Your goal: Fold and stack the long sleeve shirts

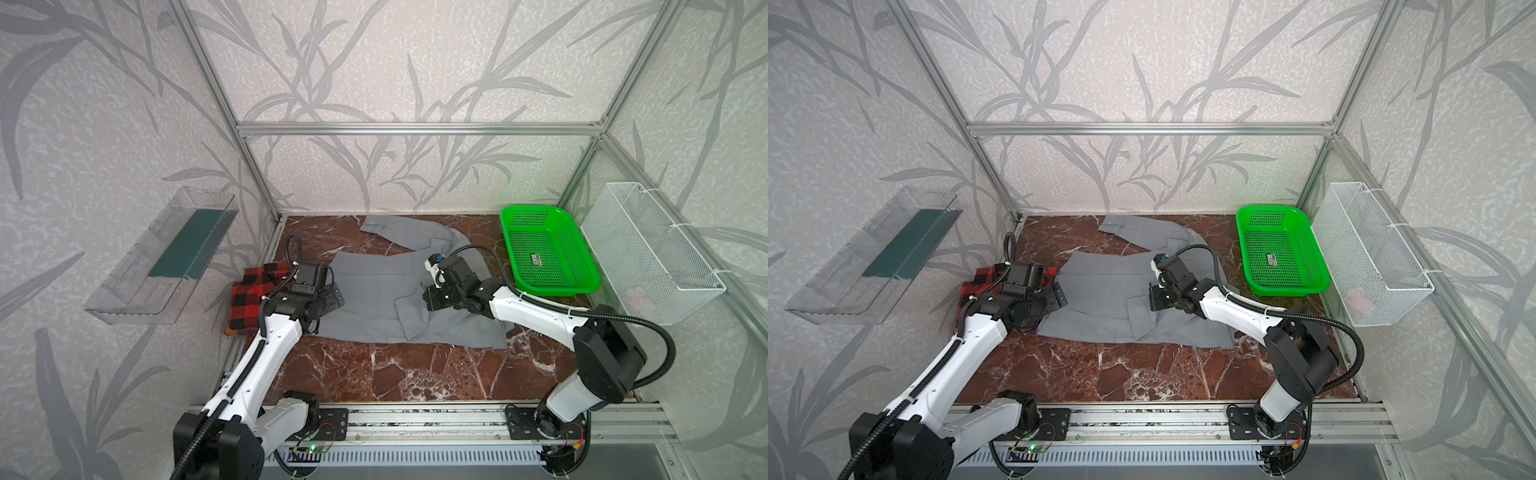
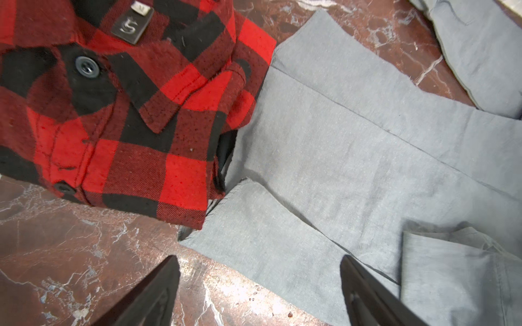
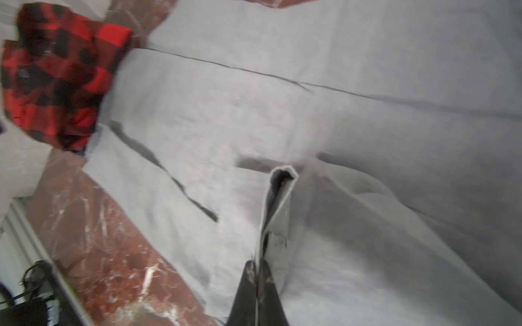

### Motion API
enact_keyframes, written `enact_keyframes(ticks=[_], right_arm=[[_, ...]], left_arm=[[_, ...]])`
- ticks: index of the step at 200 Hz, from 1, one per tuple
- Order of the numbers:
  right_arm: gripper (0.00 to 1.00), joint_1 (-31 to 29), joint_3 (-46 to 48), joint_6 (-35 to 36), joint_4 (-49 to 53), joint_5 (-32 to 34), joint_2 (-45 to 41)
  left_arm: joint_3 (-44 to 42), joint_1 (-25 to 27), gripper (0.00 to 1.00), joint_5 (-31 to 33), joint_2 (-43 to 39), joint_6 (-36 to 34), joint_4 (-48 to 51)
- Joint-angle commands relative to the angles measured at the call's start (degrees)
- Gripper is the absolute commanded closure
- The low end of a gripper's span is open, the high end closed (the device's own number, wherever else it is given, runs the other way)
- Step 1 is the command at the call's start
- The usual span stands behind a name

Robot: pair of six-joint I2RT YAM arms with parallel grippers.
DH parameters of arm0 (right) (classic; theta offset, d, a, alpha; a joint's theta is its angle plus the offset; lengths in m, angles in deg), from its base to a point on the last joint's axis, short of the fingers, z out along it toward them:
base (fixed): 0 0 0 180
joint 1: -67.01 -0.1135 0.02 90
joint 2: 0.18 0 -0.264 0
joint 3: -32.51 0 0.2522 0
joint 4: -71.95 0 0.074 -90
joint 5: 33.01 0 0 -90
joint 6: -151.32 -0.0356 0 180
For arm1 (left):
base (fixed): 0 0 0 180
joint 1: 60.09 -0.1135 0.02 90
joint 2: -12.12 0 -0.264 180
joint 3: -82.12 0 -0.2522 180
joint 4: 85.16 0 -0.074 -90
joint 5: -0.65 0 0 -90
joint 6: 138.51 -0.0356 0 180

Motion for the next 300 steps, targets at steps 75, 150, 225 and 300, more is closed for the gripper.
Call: enact_keyframes(ticks=[75, 150, 225, 300], right_arm=[[1.0, -12.69, -18.77, -11.76, -10.86, 6.72, 21.18], [0.73, -18.28, -26.45, -9.36, -13.82, 7.81, 29.7], [0.41, -12.0, -8.99, -5.87, -15.78, 11.15, 9.37], [0.43, 4.9, 14.23, -4.19, -5.43, 14.03, -17.85]], left_arm=[[-0.94, -1.52, 0.02, 4.16, -5.51, 1.28, -0.13], [-1.26, -2.35, 0.01, 4.14, -7.06, 1.64, -0.4], [-1.44, -2.05, 0.01, -0.87, -3.1, 0.63, 0.31], [-5.09, 9.3, 0.01, -7.69, 5.34, 6.32, -0.4]])
